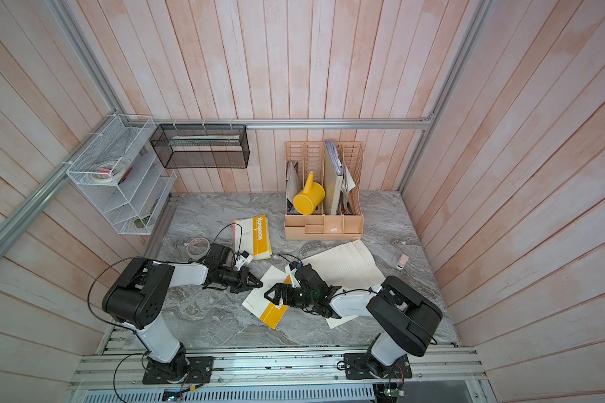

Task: Close the notebook
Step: Pick up the notebook from the center of the board, then place the notebook at the notebook.

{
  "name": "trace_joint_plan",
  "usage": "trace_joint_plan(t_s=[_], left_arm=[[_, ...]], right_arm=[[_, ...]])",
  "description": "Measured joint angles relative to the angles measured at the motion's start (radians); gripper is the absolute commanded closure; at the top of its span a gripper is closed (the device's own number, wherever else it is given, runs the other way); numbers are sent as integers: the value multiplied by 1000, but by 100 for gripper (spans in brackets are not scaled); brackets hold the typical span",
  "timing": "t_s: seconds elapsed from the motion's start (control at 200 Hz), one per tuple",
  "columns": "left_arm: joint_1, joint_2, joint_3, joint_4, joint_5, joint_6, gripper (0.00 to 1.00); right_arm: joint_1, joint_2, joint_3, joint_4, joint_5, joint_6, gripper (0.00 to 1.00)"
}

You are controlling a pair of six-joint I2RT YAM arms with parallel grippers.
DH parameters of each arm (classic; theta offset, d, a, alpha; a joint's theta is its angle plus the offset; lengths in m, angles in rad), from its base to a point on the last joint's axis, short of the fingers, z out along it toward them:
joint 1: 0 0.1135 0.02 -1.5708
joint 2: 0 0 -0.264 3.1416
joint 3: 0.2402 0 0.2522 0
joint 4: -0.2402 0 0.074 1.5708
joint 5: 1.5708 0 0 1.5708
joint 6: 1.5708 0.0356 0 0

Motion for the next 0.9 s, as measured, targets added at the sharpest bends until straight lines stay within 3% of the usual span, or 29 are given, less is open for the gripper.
trace_joint_plan(t_s=[0.145, 0.43, 0.69, 0.9], left_arm=[[1, -135, 21, -116, -45, 6, 100], [21, -315, 229, -341, -130, 34, 100], [64, -317, 406, -396, -170, 29, 100], [127, -235, 492, -338, -230, -11, 100]], right_arm=[[0, -47, 40, -134, 37, -37, 2], [-45, -179, 119, -293, 91, -114, 2], [-126, -287, 122, -382, 116, -167, 2], [-170, -332, 100, -394, 117, -174, 2]])
